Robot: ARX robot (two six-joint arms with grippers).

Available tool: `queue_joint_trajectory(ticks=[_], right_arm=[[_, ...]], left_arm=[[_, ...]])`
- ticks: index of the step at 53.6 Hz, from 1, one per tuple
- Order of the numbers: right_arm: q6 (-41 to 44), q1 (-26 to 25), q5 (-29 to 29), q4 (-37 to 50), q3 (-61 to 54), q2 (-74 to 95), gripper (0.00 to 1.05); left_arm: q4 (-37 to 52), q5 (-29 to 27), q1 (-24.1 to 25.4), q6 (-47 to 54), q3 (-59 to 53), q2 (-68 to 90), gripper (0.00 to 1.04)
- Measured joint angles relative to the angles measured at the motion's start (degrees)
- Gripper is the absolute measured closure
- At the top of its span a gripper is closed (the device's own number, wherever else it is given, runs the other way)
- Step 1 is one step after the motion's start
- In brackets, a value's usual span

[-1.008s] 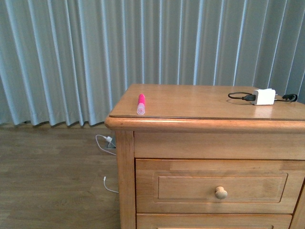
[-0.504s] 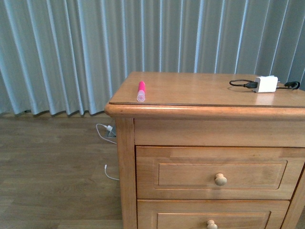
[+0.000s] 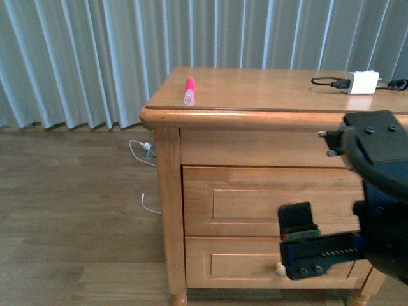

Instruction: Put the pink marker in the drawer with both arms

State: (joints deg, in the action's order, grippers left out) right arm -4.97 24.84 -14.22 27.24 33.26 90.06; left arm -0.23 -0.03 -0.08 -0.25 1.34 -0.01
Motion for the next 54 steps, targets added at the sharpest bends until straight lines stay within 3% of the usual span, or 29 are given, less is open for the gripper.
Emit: queue_joint_trajectory(ticks=[27, 54], right_arm=[[-1.9, -5.6, -3.1, 4.9, 23.3, 31.8, 0.08], [-1.3, -8.0, 1.5, 8.1, 26.0, 35.2, 0.08]], left_arm=[[0.0, 0.0, 0.0, 0.0, 0.0, 0.0, 0.06], [0.0, 0.0, 0.0, 0.0, 0.0, 0.0, 0.06]])
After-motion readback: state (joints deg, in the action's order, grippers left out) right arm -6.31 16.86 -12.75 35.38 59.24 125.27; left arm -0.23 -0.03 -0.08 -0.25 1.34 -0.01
